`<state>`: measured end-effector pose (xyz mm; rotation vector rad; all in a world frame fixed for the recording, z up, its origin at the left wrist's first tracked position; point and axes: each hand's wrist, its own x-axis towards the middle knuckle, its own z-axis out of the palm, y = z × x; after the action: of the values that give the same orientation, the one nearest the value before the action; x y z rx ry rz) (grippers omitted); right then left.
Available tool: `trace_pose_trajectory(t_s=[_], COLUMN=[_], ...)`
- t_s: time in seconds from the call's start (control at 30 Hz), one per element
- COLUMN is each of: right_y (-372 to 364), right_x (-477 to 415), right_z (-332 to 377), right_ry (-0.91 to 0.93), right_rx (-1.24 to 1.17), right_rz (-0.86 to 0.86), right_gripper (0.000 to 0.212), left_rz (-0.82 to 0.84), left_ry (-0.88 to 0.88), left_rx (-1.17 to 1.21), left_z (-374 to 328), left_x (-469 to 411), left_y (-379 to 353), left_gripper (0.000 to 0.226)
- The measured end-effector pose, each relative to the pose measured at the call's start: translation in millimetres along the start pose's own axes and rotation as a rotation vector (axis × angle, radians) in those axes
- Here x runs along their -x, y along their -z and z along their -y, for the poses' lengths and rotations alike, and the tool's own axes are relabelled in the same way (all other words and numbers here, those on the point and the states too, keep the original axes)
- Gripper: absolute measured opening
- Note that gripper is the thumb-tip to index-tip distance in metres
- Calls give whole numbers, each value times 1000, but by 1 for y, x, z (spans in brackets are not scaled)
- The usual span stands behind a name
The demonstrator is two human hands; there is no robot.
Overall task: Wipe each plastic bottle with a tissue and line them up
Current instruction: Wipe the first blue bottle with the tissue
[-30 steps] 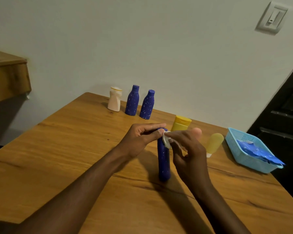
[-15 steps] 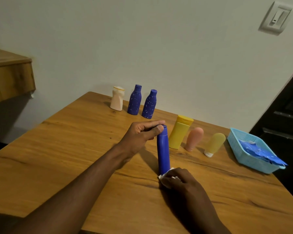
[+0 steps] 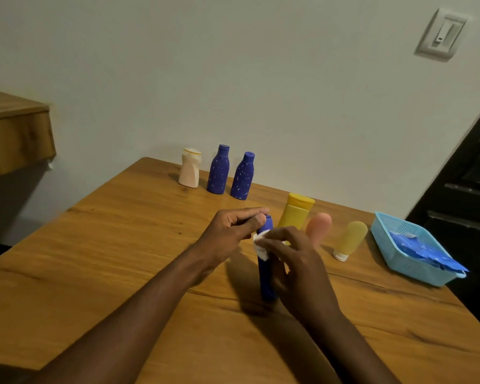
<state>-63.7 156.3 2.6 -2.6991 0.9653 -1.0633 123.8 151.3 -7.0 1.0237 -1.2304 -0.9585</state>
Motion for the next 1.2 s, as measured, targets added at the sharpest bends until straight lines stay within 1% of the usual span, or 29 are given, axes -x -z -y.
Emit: trace_pose_trajectory(t_s=[0.07,0.13,0.2,0.3,0.37,0.4,0.47,0.5,0.57,0.63,0.73,0.8,0.9,1.1,1.13,1.2], right_y=[-5,-7,-5,2,7,10,17,20,22,21,14,8,-3,-7,-6,-5], right_x=[15,36,54,65,67,66,63,60,49,32,3,-11,-14,24,32,47], right_z=[2,3,1,-5,-9,-10,-13,-13,-15,-14,-18,-20,-21,-24,-21,-16], right_ry=[7,-23,-14,-56,-96,-109,-137,-158,-143,-91,-93,-109,-103,-92,-103,-140], right_rx=[2,2,24,49,71,67,-14,-77,-174,-201,-222,-237,-275,-291,-287,-246], right_rz=[28,61,120,225,291,298,241,199,46,-102,-184,-192,-131,-75,-45,29], right_gripper=[44,47,49,35,32,30,23,23,32,37,37,35,34,20,21,32], left_rz=[-10,-6,4,3,-4,-4,4,7,15,24,32,34,32,16,14,11], left_ry=[2,3,8,2,4,8,13,16,21,29,47,52,53,20,14,3], left_rx=[-13,-30,-33,-24,-27,-30,-34,-37,-37,-29,-23,-26,-10,26,39,64], left_z=[1,1,1,-2,-3,-3,-3,-3,-2,-2,0,1,2,5,5,3], left_x=[0,1,1,0,1,1,2,3,2,2,1,1,0,0,0,-1], left_y=[1,0,-1,-1,-2,-2,-3,-3,-3,-2,-1,-1,0,-3,-4,-4], left_gripper=[33,32,32,32,32,31,31,31,32,31,31,31,31,32,32,31])
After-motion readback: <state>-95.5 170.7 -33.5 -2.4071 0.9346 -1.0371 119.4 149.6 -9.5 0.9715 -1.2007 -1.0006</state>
